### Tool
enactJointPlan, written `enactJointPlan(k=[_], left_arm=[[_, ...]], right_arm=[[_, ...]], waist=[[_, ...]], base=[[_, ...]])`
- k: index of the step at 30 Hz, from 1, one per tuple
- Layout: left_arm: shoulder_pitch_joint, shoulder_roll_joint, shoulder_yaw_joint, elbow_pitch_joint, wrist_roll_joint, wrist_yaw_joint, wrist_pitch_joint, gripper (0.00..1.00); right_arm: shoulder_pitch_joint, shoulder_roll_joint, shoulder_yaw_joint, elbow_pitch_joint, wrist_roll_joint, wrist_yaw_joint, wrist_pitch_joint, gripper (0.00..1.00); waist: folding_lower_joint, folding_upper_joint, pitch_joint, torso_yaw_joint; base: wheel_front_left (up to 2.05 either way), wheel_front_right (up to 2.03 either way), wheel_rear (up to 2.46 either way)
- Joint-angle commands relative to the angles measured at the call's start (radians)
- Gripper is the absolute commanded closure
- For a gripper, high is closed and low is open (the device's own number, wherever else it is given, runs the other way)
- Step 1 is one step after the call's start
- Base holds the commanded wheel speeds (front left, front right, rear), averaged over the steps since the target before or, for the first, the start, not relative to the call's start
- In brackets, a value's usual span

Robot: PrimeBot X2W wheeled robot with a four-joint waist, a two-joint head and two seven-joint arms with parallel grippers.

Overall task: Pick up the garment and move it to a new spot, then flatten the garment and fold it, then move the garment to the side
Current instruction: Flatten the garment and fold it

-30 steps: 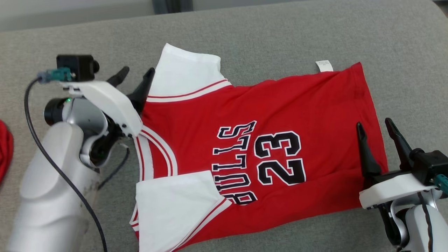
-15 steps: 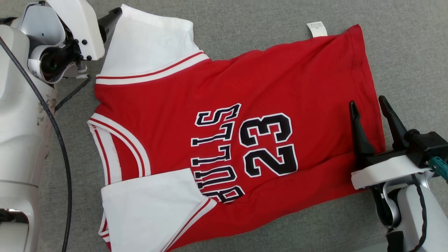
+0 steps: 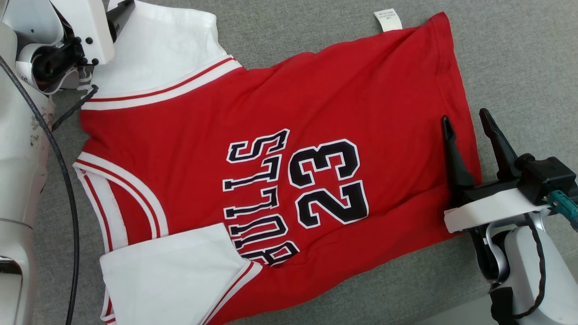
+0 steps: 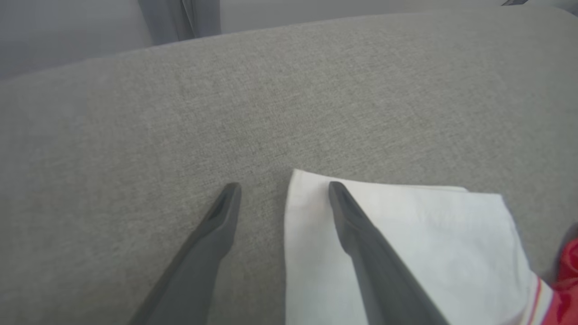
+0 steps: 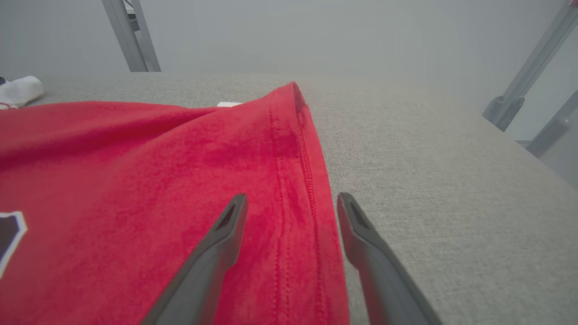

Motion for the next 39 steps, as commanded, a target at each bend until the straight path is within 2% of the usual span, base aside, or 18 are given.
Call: enactJointPlan(k=[1, 3, 4, 7, 9, 19, 27, 31, 37, 38, 39], left_arm=[[-0.008, 0.007, -0.002, 0.007, 0.002, -0.005, 0.0, 0.0], [-0.008, 0.015, -0.014, 0.014, 0.012, -0.005, -0.008, 0.61], [-0.009, 0.018, -0.019, 0.016, 0.015, -0.006, -0.014, 1.0], [-0.008, 0.013, -0.021, 0.025, 0.006, -0.009, -0.029, 1.0], [-0.004, 0.014, -0.025, 0.028, 0.001, -0.01, -0.038, 1.0], [0.007, 0.02, -0.052, 0.009, -0.033, -0.016, -0.065, 1.0], [-0.003, 0.024, -0.084, -0.017, -0.054, -0.015, -0.063, 1.0], [-0.003, 0.021, -0.098, -0.028, -0.069, -0.015, -0.066, 1.0], [-0.005, 0.025, -0.12, -0.039, -0.086, -0.015, -0.063, 1.0], [-0.007, 0.025, -0.123, -0.041, -0.088, -0.015, -0.063, 1.0], [-0.009, 0.024, -0.127, -0.043, -0.089, -0.015, -0.062, 1.0]], right_arm=[[-0.008, 0.0, -0.003, -0.005, 0.0, 0.0, -0.008, 0.0], [-0.012, 0.001, -0.001, -0.007, -0.002, 0.0, -0.008, 0.0], [-0.016, 0.001, 0.0, -0.006, -0.002, 0.0, -0.008, 0.0], [-0.039, -0.001, 0.008, 0.01, 0.011, 0.0, -0.008, 0.0], [-0.076, 0.001, -0.002, 0.033, 0.051, 0.0, 0.031, 0.0], [-0.393, -0.015, 0.052, 0.144, 0.088, 0.0, 0.446, 0.0], [-0.571, -0.058, 0.039, 0.286, 0.084, 0.0, 0.751, 0.0], [-0.622, -0.063, 0.03, 0.348, 0.074, 0.0, 0.829, 0.0], [-0.671, -0.064, 0.022, 0.427, 0.061, 0.0, 0.852, 0.0], [-0.677, -0.063, 0.02, 0.44, 0.06, 0.0, 0.849, 0.07], [-0.683, -0.064, 0.019, 0.452, 0.059, 0.0, 0.843, 0.33]], waist=[[0.0, 0.0, 0.002, -0.002], [0.0, 0.0, 0.004, -0.005], [0.0, 0.0, 0.004, -0.005], [0.0, 0.0, -0.002, -0.004], [0.0, 0.0, -0.008, -0.001], [0.0, 0.0, -0.028, 0.021], [0.0, 0.0, -0.033, 0.034], [0.0, 0.0, -0.033, 0.04], [0.0, 0.0, -0.026, 0.049], [0.0, 0.0, -0.025, 0.051], [0.0, 0.0, -0.024, 0.054]], base=[[0.0, 0.0, 0.0], [0.0, 0.0, 0.0], [0.0, 0.0, 0.0], [0.0, 0.0, 0.0], [0.0, 0.0, 0.0], [0.0, 0.0, 0.0], [0.0, 0.0, 0.0], [0.0, 0.0, 0.0], [0.0, 0.0, 0.0], [0.0, 0.0, 0.0], [0.0, 0.0, 0.0]])
